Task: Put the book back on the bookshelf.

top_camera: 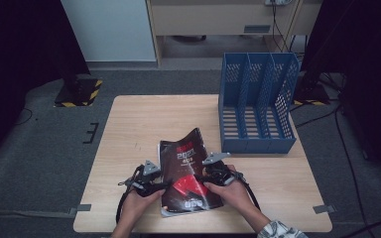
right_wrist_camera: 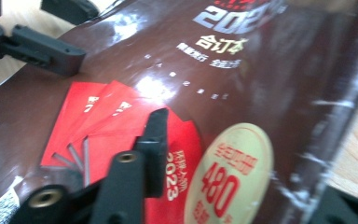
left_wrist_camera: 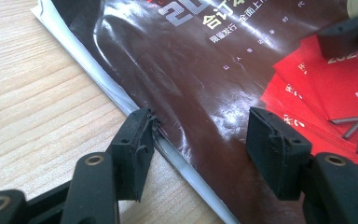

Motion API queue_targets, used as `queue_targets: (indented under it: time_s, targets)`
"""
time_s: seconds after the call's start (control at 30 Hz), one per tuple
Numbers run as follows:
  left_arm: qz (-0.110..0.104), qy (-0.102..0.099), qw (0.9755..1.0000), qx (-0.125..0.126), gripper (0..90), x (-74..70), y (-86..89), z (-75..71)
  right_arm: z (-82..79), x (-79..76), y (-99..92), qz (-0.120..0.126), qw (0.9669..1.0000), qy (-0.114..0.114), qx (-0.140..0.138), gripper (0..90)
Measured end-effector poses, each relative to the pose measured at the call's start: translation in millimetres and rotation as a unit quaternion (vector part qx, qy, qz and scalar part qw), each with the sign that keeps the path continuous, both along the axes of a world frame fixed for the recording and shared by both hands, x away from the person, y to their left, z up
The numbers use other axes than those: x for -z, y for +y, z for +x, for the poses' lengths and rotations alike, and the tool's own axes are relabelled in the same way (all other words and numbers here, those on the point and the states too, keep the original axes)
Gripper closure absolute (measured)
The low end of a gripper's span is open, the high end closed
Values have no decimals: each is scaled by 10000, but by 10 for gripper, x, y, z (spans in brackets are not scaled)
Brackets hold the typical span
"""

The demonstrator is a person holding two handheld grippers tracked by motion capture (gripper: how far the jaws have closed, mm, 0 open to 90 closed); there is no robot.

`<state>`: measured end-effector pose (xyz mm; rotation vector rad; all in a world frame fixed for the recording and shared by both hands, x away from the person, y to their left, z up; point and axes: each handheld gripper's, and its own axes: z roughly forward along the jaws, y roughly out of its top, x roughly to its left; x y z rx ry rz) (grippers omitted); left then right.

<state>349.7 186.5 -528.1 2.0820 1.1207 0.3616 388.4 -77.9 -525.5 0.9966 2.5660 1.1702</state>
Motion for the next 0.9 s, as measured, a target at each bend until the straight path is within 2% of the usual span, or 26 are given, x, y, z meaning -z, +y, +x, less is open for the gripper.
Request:
queue_targets:
  time_s: [0.07,0.1,0.13,0.2,0.23,0.27,0.43,0.57,0.73,0.9]
  targets:
    - [-16,10,10000,10,406,1,1,0,9,9,-30,181,9998,74,94,724]
    - [-16,10,10000,10,396,1,1,0,9,9,-30,181,9998,74,94,724]
    - [-35,31,10000,40,381,0,2,5,7,0,-52,333,9993,79,157,782]
    - [-111,98,9999,47,340,-2,1,13,-5,-17,-56,424,9989,-2,175,812]
    - [-111,98,9999,47,314,-2,1,13,-5,-17,-56,424,9989,-2,175,812]
    - [-175,160,9997,0,290,-7,5,23,-28,-48,-51,427,9989,-138,141,823]
    - [-166,195,9996,-127,190,1,44,36,-68,-91,-52,466,9983,-350,87,834]
    - [-243,214,9994,-142,174,-1,64,40,-100,-170,-58,587,9969,-518,28,842]
    - [-445,294,9986,-66,167,5,76,43,-153,-281,-49,757,9942,-755,-67,852]
    - [-517,337,9980,101,170,7,50,47,-174,-365,-59,907,9917,-904,-118,860]
